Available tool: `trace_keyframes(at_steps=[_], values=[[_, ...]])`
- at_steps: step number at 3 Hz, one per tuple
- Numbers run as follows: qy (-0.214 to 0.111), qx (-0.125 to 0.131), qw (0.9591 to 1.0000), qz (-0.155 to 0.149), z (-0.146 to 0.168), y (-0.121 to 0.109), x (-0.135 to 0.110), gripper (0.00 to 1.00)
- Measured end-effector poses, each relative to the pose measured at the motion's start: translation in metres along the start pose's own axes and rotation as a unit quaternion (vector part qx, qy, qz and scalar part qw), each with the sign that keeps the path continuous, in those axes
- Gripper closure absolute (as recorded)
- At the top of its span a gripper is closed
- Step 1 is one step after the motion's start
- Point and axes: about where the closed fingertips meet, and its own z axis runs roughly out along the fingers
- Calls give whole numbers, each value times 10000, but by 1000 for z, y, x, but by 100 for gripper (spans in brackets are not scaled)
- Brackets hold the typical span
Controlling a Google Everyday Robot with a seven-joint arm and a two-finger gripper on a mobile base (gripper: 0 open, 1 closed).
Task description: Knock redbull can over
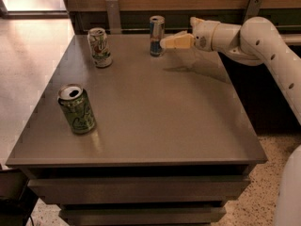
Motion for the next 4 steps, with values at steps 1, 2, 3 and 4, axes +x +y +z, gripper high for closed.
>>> trace_keyframes(at_steps=[1,2,3,4], values=[[-14,-117,9999,37,14,-1,3,0],[-42,-249,9996,88,29,-1,8,0],[-95,-340,9993,119,40,-2,10,0],[-162,-406,9990,99,48,-2,8,0]])
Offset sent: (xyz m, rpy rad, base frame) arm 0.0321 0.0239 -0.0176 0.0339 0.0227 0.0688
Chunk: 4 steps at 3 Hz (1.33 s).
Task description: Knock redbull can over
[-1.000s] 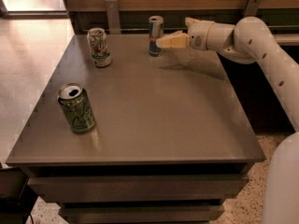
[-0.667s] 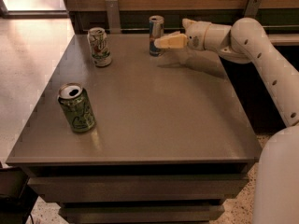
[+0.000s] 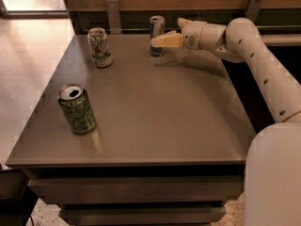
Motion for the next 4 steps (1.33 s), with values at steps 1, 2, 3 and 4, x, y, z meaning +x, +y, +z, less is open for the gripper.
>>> trace_keyframes(at_steps=[1,2,3,4], values=[[-73,-68,9999,-8,8,1,-2,0],[-136,-135,9998,-3,16,1,-2,16],[-178,-187,9997,42,24,2,2,39],[-177,-210,9996,46,27,4,3,62]])
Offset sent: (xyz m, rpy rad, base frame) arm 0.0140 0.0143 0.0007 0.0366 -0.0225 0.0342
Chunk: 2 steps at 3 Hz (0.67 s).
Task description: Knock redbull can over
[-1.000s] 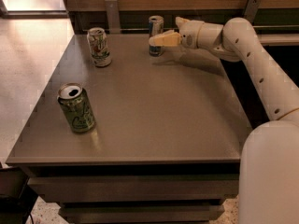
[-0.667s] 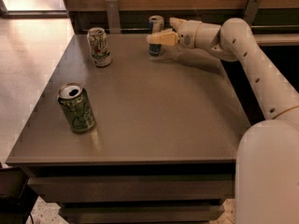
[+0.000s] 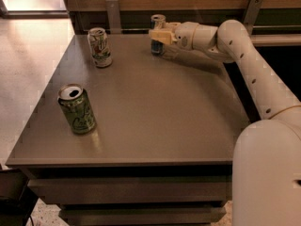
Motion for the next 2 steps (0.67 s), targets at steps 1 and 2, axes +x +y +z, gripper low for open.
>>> trace_keyframes(at_steps=[1,2], values=[[0,-24,10000,5,3,2,0,85],[0,-48,10000,10,6,4,1,100]])
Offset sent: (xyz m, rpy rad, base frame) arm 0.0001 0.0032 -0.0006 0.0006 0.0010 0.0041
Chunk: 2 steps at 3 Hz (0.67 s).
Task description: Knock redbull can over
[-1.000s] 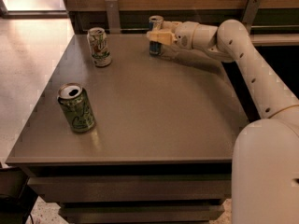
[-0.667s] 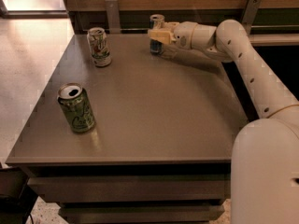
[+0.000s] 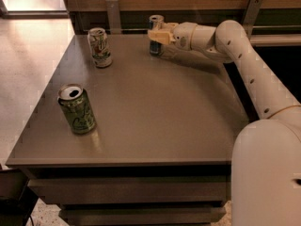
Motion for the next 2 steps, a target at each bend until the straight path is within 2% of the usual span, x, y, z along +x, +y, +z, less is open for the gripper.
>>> trace_keyframes(at_steps=[1,2], values=[[5,0,10000,-1,0,0,0,100],[168,45,9998,-57,-4,2,-5,100]])
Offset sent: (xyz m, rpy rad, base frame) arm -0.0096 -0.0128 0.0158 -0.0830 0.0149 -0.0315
